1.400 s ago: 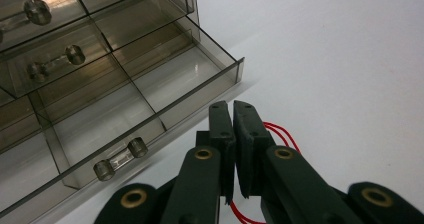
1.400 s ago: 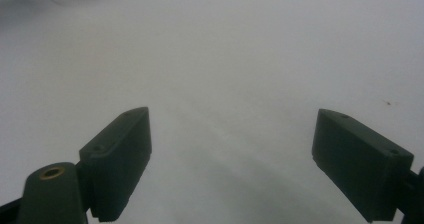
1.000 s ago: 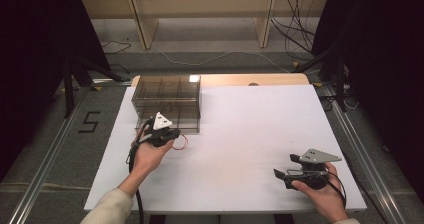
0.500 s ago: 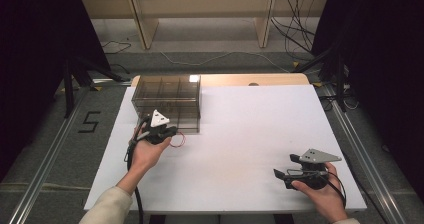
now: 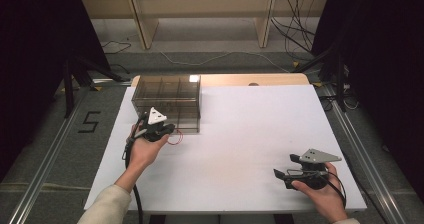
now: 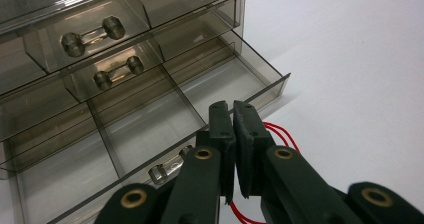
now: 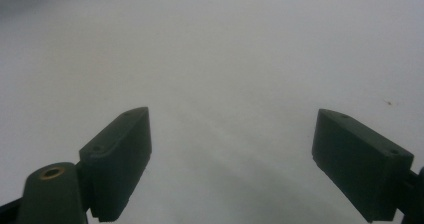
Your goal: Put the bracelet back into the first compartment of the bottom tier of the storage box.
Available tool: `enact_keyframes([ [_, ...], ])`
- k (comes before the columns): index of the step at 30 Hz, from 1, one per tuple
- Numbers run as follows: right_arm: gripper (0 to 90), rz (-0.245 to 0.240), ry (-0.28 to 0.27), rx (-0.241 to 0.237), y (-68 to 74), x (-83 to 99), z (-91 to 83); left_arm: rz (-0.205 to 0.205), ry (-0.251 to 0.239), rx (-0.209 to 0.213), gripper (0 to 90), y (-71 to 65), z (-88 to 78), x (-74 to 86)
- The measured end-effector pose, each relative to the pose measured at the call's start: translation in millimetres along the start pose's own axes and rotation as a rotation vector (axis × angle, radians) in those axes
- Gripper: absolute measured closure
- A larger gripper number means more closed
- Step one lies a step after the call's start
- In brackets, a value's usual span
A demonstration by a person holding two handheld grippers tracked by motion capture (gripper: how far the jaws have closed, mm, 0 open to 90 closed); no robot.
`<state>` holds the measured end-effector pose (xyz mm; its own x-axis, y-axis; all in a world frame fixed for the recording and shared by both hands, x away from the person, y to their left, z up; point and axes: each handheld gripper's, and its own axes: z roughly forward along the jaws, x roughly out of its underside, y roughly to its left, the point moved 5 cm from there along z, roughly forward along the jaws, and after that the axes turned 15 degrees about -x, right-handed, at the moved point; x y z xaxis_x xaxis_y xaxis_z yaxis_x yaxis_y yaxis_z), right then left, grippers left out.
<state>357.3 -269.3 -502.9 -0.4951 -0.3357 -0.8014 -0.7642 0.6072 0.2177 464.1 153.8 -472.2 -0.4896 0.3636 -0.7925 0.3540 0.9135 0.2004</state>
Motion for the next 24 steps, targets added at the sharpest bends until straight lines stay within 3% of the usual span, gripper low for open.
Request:
enact_keyframes([
  [24,16.7,-0.002,0.000,-0.001,0.1,0.0,0.0,-0.022,0.005,-0.033,87.2,17.3,2.9,-1.9],
])
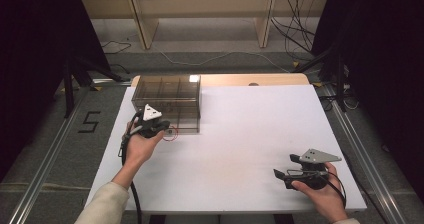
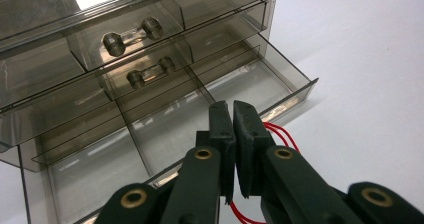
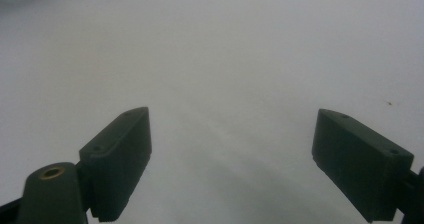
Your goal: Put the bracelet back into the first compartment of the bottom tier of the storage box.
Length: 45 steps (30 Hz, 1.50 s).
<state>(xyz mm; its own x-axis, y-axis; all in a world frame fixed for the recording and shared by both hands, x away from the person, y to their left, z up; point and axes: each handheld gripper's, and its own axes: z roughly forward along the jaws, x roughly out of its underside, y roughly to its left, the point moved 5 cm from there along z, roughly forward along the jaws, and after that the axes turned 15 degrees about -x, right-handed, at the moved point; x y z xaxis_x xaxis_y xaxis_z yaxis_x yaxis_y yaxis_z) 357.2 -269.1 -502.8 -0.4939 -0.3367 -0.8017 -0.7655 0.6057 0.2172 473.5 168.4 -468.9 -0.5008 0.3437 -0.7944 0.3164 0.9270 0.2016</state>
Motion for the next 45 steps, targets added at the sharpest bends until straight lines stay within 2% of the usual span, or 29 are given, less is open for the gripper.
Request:
enact_keyframes([
  [45,16.7,-0.001,0.002,0.000,-0.3,0.1,0.1,-0.045,0.006,-0.054,87.2,27.9,3.8,-1.1],
])
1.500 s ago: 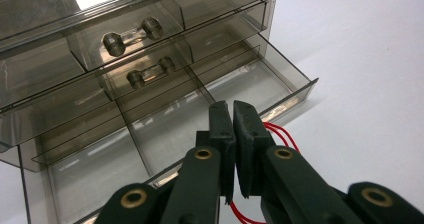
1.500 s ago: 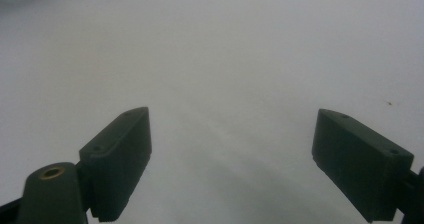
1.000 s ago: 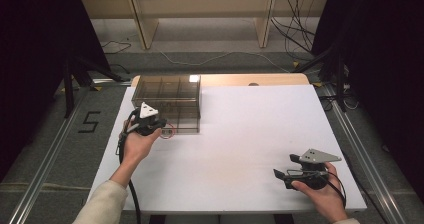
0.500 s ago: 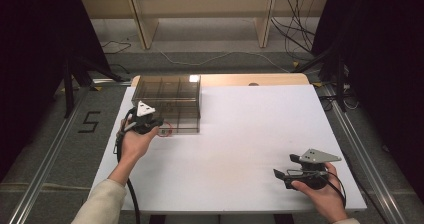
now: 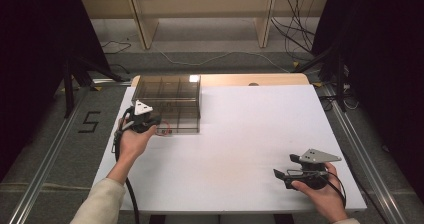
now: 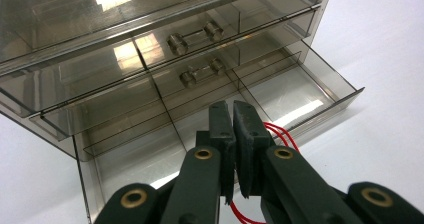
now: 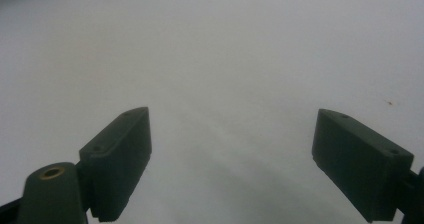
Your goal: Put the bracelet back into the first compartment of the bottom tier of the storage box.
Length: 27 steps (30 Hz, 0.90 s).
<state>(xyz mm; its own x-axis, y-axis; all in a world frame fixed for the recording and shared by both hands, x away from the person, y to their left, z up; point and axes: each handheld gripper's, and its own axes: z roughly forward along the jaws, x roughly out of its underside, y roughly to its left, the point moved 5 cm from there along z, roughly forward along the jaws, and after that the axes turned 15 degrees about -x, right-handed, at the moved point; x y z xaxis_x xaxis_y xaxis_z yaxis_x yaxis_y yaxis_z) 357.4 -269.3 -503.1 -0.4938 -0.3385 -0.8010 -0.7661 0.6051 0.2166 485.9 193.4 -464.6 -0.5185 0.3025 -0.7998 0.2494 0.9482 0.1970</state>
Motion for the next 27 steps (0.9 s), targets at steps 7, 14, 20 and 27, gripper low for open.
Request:
enact_keyframes([
  [7,16.7,0.000,0.000,0.001,0.1,0.0,-0.1,-0.007,0.002,-0.007,87.2,3.2,1.3,0.3],
  [14,16.7,0.001,0.000,0.001,0.0,0.0,-0.2,-0.011,0.001,-0.013,87.2,6.1,2.7,-1.0],
  [20,16.7,-0.004,0.000,0.000,-0.2,-0.1,-0.3,-0.015,0.000,-0.018,87.2,8.0,3.8,-2.2],
  [27,16.7,-0.004,-0.002,0.000,-0.2,-0.1,-0.2,-0.019,-0.001,-0.023,87.2,9.9,4.4,-3.8],
])
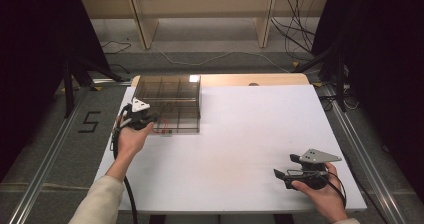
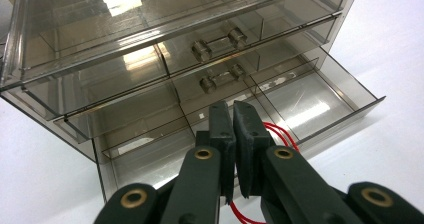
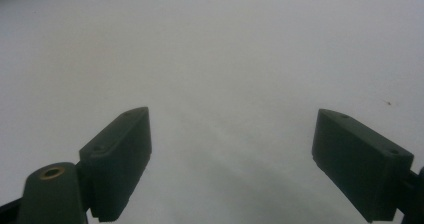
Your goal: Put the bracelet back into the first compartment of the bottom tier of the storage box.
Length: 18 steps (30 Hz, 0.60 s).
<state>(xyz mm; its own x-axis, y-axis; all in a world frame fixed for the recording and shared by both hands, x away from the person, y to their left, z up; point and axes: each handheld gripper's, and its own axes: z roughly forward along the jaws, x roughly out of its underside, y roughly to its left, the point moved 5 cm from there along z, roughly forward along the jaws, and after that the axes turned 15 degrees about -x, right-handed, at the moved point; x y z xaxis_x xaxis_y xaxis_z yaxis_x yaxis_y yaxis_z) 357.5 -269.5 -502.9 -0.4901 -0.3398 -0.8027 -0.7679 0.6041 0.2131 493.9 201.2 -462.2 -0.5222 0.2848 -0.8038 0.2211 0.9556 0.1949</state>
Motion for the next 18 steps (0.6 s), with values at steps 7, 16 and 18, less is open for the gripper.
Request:
enact_keyframes([
  [7,16.7,0.004,0.002,0.001,0.3,0.2,-0.1,-0.004,-0.003,-0.007,87.2,2.8,0.8,-1.6],
  [16,16.7,-0.001,0.000,0.000,-0.1,0.0,0.0,-0.008,-0.004,-0.012,87.2,5.2,2.3,-3.3],
  [18,16.7,0.000,0.001,0.000,-0.1,0.1,0.0,-0.008,-0.003,-0.013,87.2,5.6,2.7,-3.5],
])
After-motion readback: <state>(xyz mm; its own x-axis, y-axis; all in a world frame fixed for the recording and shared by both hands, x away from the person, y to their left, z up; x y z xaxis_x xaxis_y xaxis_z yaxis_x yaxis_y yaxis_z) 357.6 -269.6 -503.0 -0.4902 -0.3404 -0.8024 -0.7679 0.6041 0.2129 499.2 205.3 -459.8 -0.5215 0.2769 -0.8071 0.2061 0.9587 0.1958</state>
